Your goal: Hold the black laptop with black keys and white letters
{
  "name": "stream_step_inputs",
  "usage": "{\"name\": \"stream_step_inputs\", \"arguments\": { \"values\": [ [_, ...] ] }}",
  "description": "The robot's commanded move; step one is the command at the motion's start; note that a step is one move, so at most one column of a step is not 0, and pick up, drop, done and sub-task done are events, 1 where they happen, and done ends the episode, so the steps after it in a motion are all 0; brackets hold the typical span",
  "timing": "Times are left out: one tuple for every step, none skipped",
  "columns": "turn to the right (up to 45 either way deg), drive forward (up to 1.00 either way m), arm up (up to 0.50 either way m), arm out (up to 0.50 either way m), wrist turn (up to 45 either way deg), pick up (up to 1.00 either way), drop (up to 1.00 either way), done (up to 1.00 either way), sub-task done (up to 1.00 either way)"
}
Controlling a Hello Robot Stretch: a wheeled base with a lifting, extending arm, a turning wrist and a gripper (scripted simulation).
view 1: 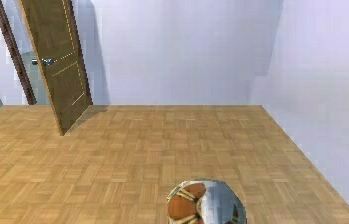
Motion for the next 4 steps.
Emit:
{"name": "stream_step_inputs", "arguments": {
  "values": [
    [0.0,0.00,0.50,0.00,0.0,0.00,0.00,0.00,0.00],
    [0.0,0.00,0.02,0.00,0.0,0.00,0.00,0.00,0.00],
    [0.0,0.00,0.00,0.38,0.0,0.00,0.00,0.00,0.00],
    [0.0,0.00,0.00,0.00,45.0,0.00,0.00,0.00,0.00]
  ]
}}
